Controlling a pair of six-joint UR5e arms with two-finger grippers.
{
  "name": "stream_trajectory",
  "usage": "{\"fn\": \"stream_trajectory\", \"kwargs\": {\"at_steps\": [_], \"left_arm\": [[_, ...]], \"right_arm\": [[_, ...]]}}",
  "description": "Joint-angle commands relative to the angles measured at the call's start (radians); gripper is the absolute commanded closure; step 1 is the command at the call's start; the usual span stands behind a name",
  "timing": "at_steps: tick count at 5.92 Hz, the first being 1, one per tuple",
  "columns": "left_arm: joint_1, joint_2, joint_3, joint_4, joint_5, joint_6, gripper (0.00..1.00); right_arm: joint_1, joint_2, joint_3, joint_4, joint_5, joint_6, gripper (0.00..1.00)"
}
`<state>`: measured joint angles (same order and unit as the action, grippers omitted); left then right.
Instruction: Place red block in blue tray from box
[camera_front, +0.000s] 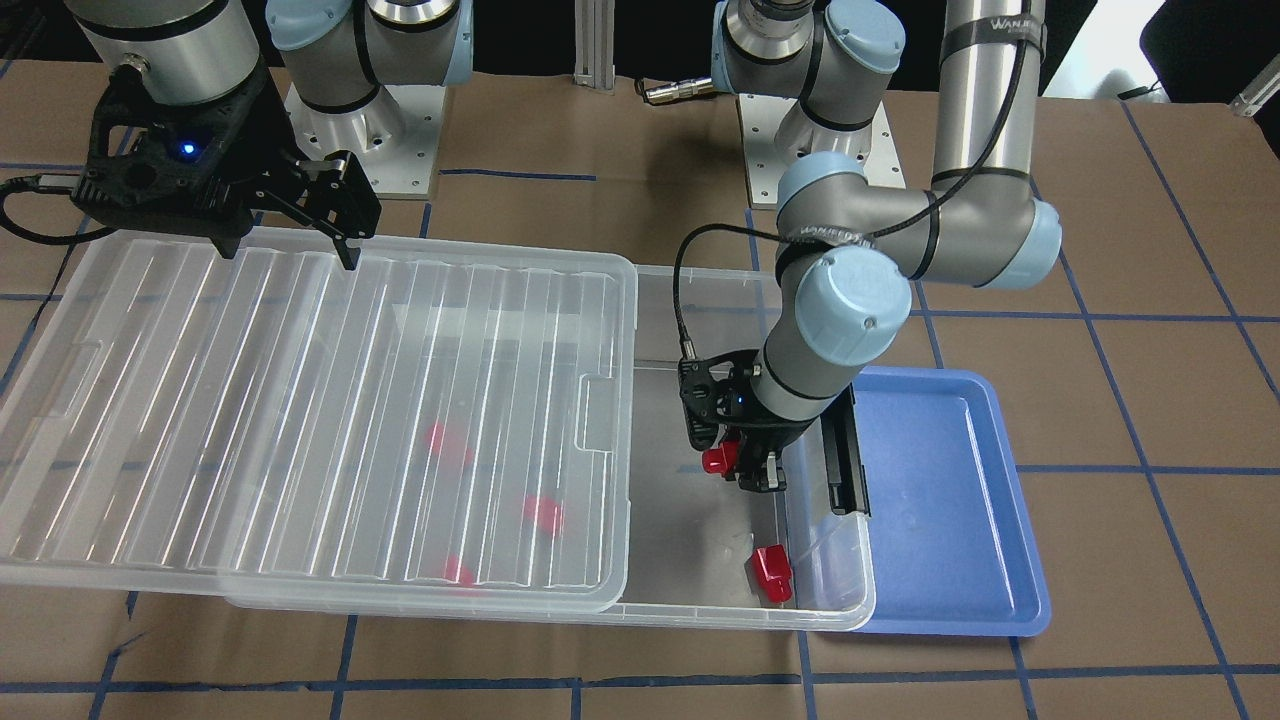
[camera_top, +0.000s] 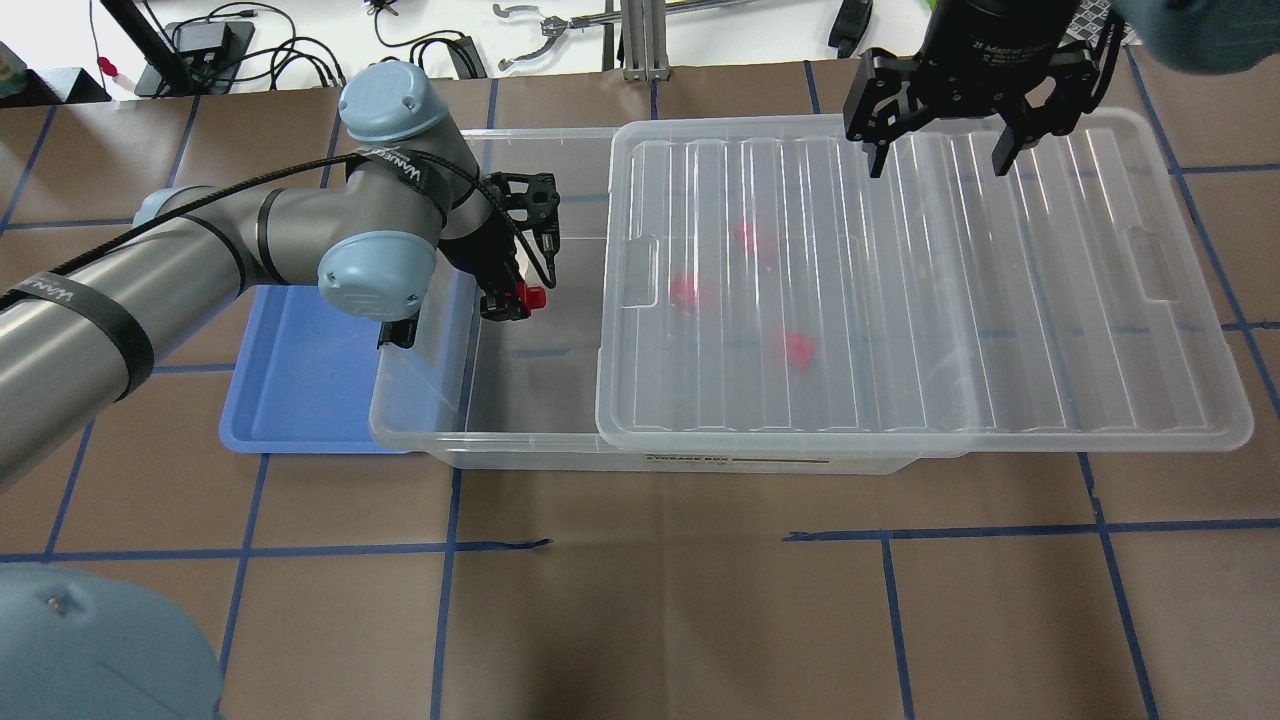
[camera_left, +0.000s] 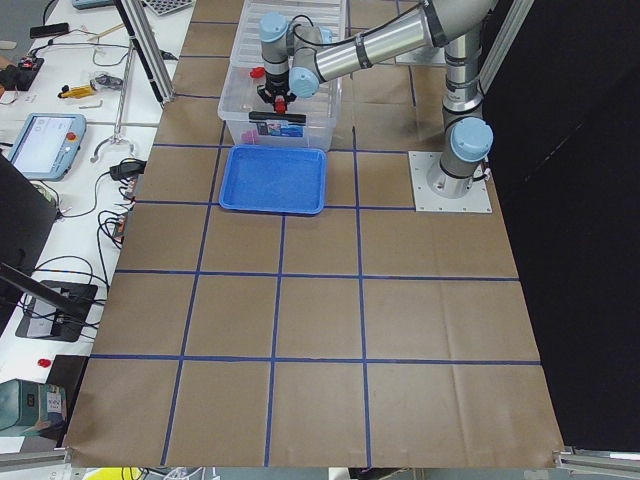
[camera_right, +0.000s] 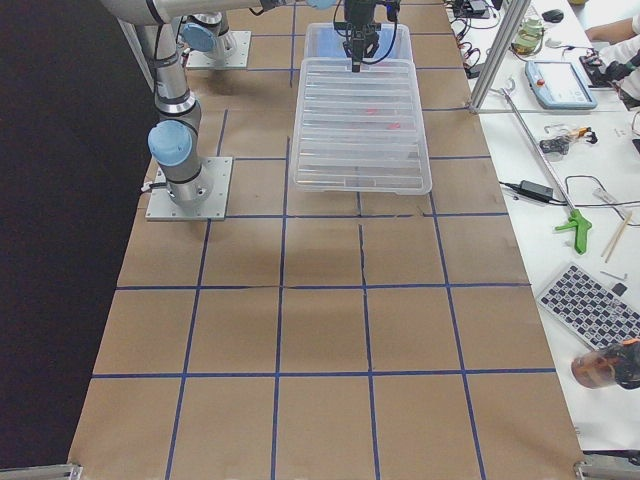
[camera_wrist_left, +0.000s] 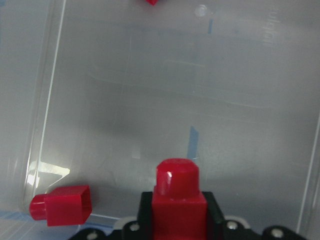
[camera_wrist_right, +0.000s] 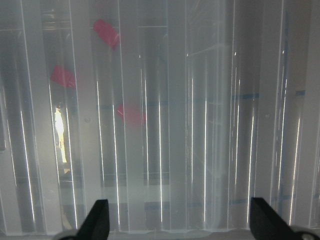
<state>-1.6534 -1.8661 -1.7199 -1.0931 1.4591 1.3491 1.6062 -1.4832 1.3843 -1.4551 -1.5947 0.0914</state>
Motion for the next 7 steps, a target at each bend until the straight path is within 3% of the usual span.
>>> {"fn": "stream_trajectory", "kwargs": {"at_steps": [1, 2, 5, 7], "left_arm": [[0.058, 0.127, 0.073, -0.188, 0.000, 0.008, 0.88], [0.131, 0.142, 0.107, -0.268, 0.000, 0.042, 0.88], [0.352, 0.121, 0.085, -0.274, 0.004, 0.448, 0.88], [0.386, 0.044, 0.076, -0.254, 0.013, 0.533, 0.88]], "right_arm": [[-0.049, -0.005, -0.001, 0.019, 0.005, -0.048, 0.00], [-0.049, -0.005, -0.001, 0.018, 0.007, -0.048, 0.00], [-0.060, -0.009, -0.001, 0.006, -0.011, -0.050, 0.00], [-0.151, -0.012, -0.004, 0.010, -0.008, -0.064, 0.00]]}}
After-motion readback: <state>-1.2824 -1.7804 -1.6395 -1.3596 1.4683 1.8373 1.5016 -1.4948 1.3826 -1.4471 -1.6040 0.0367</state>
